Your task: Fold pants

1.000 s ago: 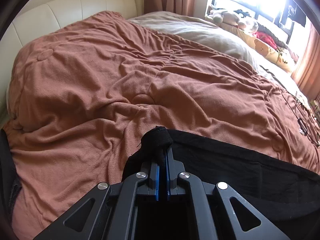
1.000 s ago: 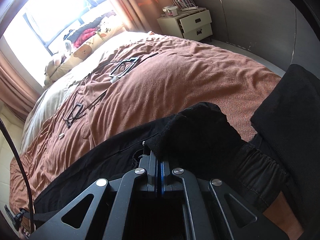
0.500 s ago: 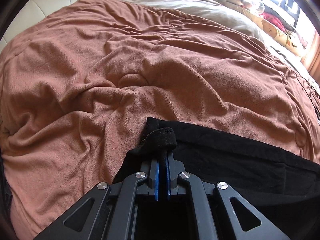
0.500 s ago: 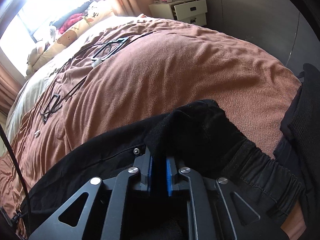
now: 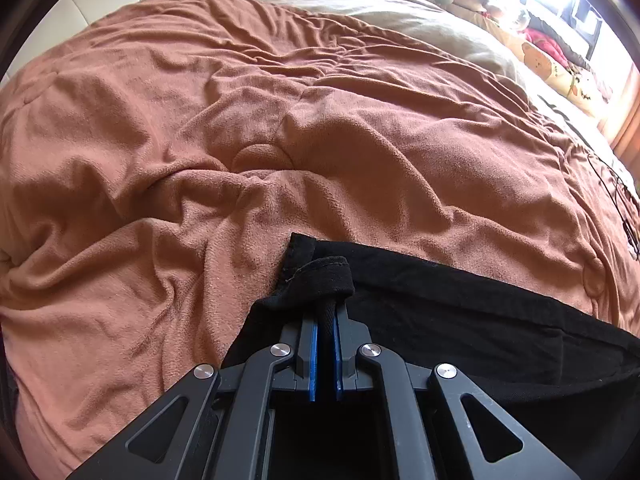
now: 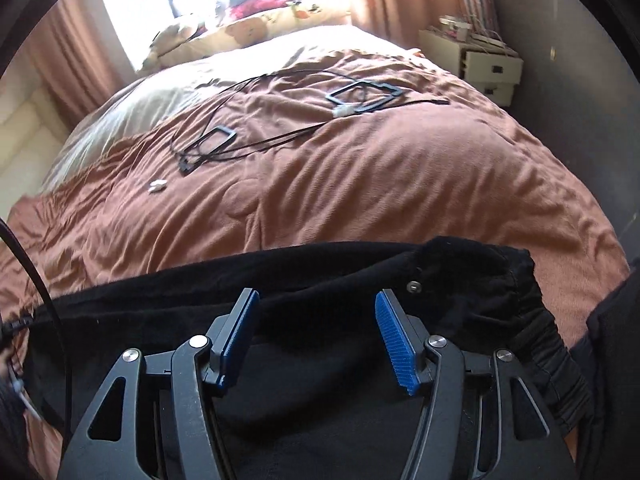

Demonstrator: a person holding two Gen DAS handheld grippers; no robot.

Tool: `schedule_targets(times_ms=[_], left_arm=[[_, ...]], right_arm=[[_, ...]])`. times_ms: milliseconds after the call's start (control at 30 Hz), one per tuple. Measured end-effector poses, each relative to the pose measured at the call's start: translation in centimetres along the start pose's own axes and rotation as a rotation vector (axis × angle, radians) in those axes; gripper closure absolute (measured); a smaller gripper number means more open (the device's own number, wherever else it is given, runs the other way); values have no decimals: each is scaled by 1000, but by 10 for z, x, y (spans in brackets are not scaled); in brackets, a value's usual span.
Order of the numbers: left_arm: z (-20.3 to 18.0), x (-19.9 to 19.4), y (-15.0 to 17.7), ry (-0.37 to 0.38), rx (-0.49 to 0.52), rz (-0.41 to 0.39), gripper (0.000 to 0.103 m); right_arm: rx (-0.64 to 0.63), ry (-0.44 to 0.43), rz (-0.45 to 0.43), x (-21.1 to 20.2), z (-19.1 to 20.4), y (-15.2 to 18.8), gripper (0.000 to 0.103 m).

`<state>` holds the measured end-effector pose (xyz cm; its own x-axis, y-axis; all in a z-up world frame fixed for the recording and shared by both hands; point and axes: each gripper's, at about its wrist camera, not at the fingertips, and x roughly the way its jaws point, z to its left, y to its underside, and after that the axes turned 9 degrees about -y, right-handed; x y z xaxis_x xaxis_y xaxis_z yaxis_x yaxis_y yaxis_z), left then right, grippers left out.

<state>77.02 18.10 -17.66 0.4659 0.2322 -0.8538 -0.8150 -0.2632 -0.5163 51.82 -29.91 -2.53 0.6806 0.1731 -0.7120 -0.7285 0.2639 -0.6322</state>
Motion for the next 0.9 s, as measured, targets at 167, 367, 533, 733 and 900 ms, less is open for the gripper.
schedule_targets(times_ms=[167,367,533,733,900], left_arm=[[0,1,0,3,0,0,97],[-1,3,0,-3,14,1,97],[-1,3,-1,-11,17,2,97],[-1,3,-1,-11,16,3,97],[0,3,0,-13,11,4,97]], right_arm=[[-245,-50,96,35,40,-7,44],[-437,-165,159,67,76,-20,44],[-574,-212,207,96,110,-22,44],[-675,-319,268,128,140,-27,44],[-702,-403,364,155,150,-34,44]])
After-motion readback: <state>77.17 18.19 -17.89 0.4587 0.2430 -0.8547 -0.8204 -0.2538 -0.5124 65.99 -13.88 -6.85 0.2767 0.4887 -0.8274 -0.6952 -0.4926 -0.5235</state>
